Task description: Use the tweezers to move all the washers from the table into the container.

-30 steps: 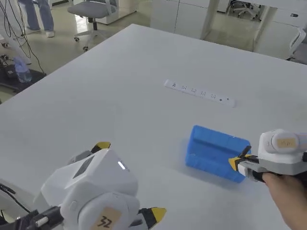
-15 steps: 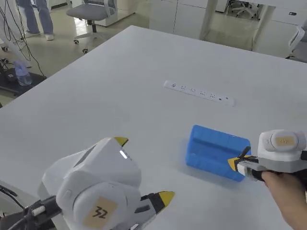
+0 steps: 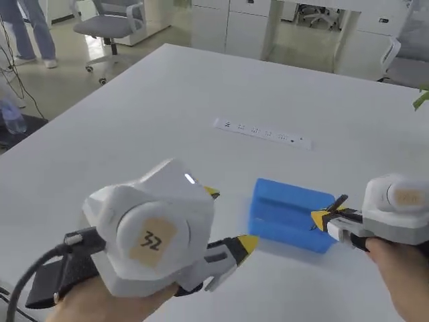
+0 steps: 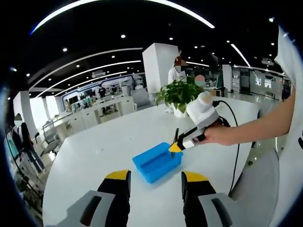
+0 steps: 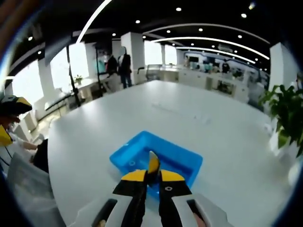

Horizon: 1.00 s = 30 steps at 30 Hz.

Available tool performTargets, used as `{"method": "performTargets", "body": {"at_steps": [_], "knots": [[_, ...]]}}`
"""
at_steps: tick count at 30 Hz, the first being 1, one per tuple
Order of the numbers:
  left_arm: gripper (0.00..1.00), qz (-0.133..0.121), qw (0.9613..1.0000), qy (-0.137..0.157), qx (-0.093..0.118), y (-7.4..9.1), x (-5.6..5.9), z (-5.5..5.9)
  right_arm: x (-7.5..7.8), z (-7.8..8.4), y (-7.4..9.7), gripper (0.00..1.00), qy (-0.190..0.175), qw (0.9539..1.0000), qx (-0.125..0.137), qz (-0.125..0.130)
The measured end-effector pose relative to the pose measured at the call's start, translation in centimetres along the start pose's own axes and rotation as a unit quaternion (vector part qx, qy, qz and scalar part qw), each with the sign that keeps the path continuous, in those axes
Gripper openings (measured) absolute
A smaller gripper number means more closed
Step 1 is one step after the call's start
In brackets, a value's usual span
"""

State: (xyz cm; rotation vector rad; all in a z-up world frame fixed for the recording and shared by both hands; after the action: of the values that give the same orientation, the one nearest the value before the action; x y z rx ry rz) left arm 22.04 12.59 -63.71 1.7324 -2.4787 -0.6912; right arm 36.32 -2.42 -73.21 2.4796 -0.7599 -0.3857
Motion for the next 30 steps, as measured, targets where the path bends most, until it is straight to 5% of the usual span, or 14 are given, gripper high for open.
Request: {"method": "performTargets", "body": {"at_steps": [4, 8, 10, 13, 18, 20, 30], "knots": [[0.38, 0.005, 0.9996, -0.026, 0.004, -1.1, 0.0, -0.6, -2.2, -0.3, 1.0, 0.05, 0.004, 0.9999, 0.01, -0.011], [0.26, 0.044, 0.9979, -0.047, 0.004, -1.9, 0.6, -1.1, -4.6, -0.3, 1.8, 0.05, 0.027, 0.9992, 0.008, -0.029], [0.27, 0.087, 0.9946, -0.054, -0.019, -2.4, 1.7, -0.7, -5.5, -0.1, 2.1, 0.05, 0.046, 0.9984, 0.001, -0.034], [0.24, 0.112, 0.9908, -0.073, -0.02, -3.0, 2.6, -0.6, -6.7, 0.4, 2.2, 0.05, 0.066, 0.9966, -0.007, -0.049], [0.12, 0.158, 0.9842, -0.08, 0.001, -3.9, 4.5, -1.3, -8.2, 2.0, 1.8, 0.05, 0.092, 0.9929, -0.032, -0.068], [0.1, 0.164, 0.9829, -0.084, 0.002, -4.4, 4.8, -1.3, -8.7, 2.4, 1.8, 0.05, 0.095, 0.9922, -0.035, -0.073], [0.07, 0.221, 0.9627, -0.155, -0.013, -5.7, 7.7, 0.1, -10.5, 4.0, 1.3, 0.05, 0.128, 0.9845, -0.068, -0.098]]}}
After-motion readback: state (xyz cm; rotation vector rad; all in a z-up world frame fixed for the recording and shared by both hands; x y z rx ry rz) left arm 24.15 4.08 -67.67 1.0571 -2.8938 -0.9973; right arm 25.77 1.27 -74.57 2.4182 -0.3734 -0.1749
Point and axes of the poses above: the centre of the closed fingertips' face, and the gripper's own axes: y roughly backward along the fingers, x roughly to its right, z roughly out of its underside, the point moved 4 cm from there along y, roughly backward along the fingers, and after that the axes turned 10 degrees about -z, right-handed, at the moved point
